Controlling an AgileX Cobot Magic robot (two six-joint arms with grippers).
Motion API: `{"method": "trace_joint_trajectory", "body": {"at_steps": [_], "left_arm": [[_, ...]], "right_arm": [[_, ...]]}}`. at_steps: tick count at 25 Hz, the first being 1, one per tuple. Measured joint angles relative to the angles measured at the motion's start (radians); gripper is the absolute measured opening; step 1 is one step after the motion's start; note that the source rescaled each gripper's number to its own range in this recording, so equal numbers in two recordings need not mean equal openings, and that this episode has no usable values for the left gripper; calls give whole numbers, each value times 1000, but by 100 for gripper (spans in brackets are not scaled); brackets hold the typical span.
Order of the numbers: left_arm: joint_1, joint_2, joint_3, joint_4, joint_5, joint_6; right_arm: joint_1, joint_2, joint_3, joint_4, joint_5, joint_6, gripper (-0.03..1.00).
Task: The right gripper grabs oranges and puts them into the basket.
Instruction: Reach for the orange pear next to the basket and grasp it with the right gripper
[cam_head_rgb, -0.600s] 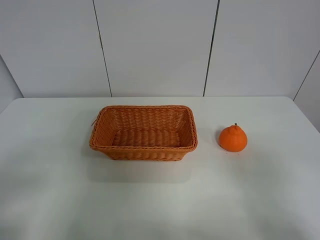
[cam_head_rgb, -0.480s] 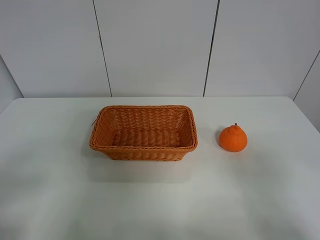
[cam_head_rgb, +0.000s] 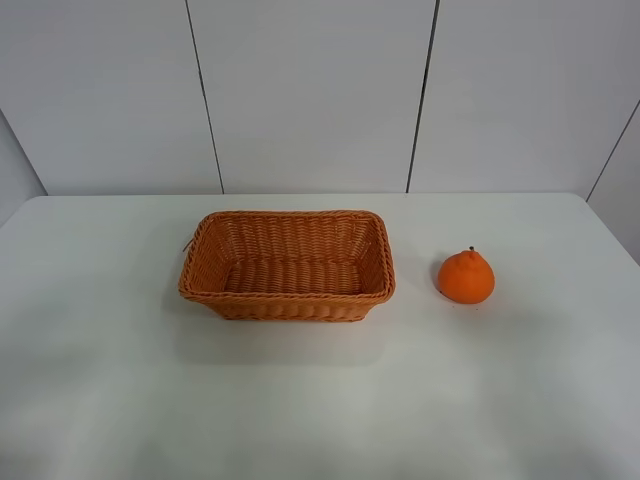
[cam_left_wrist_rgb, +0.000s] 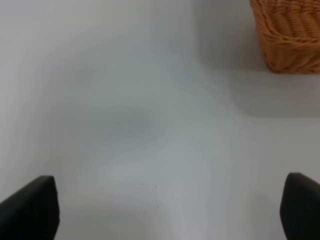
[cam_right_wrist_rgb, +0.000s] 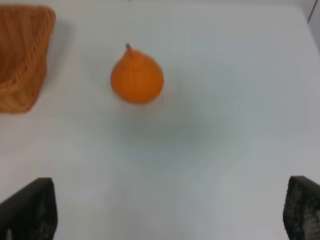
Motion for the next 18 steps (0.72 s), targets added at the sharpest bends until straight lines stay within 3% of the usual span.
{"method": "trace_joint_trajectory", "body": {"at_steps": [6, 18], "left_arm": [[0, 0, 0, 0, 0, 0], [0, 0, 0, 0, 0, 0]], "right_arm": [[0, 490, -207, 2, -3, 0, 100], [0, 1370, -777, 3, 32, 0, 100]]}}
